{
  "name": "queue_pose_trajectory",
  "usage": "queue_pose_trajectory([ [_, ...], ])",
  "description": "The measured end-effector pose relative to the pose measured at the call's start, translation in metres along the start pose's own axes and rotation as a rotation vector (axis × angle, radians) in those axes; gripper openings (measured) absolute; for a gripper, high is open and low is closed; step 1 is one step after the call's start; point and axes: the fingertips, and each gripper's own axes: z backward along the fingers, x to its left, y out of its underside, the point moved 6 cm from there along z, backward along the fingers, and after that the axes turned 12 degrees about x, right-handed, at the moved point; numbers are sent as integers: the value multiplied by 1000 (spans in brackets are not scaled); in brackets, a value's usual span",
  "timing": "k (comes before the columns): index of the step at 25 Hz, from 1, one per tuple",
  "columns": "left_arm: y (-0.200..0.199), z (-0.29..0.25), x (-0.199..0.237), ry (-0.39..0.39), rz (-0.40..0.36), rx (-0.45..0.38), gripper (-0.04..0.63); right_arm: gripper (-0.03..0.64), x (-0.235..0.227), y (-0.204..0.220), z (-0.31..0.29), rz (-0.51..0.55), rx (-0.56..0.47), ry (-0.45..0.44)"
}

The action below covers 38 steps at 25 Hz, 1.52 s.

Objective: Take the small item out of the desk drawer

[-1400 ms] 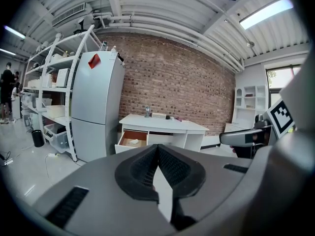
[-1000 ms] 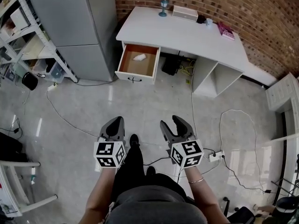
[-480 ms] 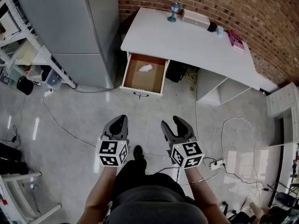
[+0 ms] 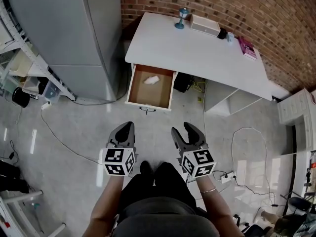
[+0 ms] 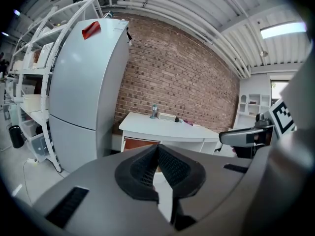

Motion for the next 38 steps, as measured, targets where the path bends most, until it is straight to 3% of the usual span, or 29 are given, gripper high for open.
queue_pose_trajectory([
  [11, -21, -44, 12, -61, 13, 10, 21, 210, -38, -28, -56, 36, 23, -68],
  [18, -44, -81, 25, -148, 75, 11, 21, 207, -77, -62, -109, 68, 55, -143],
  [30, -57, -117, 37, -329, 204, 22, 21, 206, -112, -96, -197, 241, 163, -320],
  [38, -55, -133, 38, -382, 210, 52, 21, 206, -116, -82, -238, 358, 262, -391],
])
